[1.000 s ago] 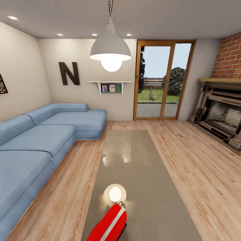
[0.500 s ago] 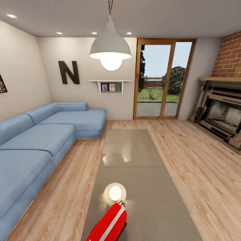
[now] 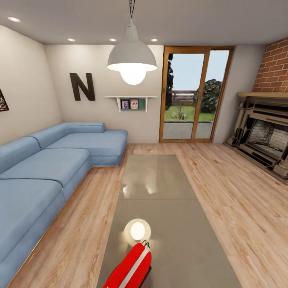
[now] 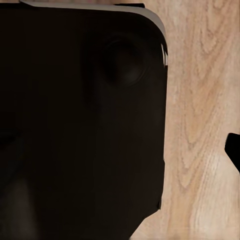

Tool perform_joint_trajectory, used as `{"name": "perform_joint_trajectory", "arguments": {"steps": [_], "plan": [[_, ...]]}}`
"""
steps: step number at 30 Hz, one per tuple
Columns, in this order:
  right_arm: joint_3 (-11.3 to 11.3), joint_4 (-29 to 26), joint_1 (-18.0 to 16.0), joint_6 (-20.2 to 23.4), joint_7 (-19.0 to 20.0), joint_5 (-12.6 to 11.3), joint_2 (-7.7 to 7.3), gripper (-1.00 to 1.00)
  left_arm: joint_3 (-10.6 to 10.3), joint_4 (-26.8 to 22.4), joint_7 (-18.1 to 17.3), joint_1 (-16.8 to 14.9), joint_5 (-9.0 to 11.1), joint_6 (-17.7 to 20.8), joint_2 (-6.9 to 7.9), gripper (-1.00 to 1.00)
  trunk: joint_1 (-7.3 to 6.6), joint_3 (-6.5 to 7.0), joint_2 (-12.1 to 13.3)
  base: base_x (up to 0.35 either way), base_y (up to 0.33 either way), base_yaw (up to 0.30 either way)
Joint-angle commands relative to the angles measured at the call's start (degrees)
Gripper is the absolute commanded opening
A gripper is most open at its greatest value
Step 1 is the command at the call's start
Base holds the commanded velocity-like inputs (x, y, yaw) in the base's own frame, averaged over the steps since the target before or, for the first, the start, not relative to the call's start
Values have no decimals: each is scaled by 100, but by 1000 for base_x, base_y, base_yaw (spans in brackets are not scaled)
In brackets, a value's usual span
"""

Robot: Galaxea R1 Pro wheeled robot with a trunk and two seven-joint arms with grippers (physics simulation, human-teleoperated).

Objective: Turn on the radio receiver that's on the table in the living room.

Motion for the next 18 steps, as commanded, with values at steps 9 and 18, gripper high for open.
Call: {"name": "perform_joint_trajectory", "arguments": {"steps": [9,18], "plan": [[0,0,3,0,0,0,0,100,-15,0,-3,1,-15,-7,2,100,-199,162,362,0,0,0],[0,0,3,0,0,0,0,100,-26,0,2,-1,-16,-8,-2,100,-396,324,723,0,0,0]]}}
